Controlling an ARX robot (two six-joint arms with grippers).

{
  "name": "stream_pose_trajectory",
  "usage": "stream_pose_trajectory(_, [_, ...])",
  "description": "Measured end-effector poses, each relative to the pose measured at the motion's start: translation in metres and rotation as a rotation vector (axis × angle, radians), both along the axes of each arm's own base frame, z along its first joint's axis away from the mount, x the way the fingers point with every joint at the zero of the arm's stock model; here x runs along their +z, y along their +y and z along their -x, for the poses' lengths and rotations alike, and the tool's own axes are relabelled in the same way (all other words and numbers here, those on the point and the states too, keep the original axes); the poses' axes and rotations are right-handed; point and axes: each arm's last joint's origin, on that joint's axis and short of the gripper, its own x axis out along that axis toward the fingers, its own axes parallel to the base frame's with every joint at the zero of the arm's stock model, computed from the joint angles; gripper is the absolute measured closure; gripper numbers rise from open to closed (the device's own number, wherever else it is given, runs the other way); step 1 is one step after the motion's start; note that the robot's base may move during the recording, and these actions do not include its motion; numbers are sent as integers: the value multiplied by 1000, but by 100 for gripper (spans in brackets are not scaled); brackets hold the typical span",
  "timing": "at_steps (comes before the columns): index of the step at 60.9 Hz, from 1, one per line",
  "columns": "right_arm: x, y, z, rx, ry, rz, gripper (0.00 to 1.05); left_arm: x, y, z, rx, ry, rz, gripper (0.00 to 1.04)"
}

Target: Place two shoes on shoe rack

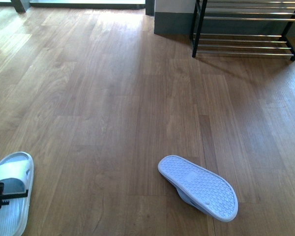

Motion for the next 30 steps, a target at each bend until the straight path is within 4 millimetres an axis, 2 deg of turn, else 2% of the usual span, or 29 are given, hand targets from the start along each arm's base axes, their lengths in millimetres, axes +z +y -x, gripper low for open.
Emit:
stream_pose_trajectory(8, [0, 0, 0, 0, 0, 0, 9, 49, 0, 5, 16, -55, 2, 103])
stream_pose_trajectory(16, [0, 0, 0, 0, 0, 0, 9, 105, -4, 22, 12, -116, 15, 103])
stream_pose_trajectory(21, [0, 0, 0, 0, 0, 0, 9, 152, -9, 46, 10, -176, 28, 103])
stream_pose_trajectory(30, [0, 0, 0, 0, 0, 0, 9, 194, -19, 82, 20, -222, 44, 103])
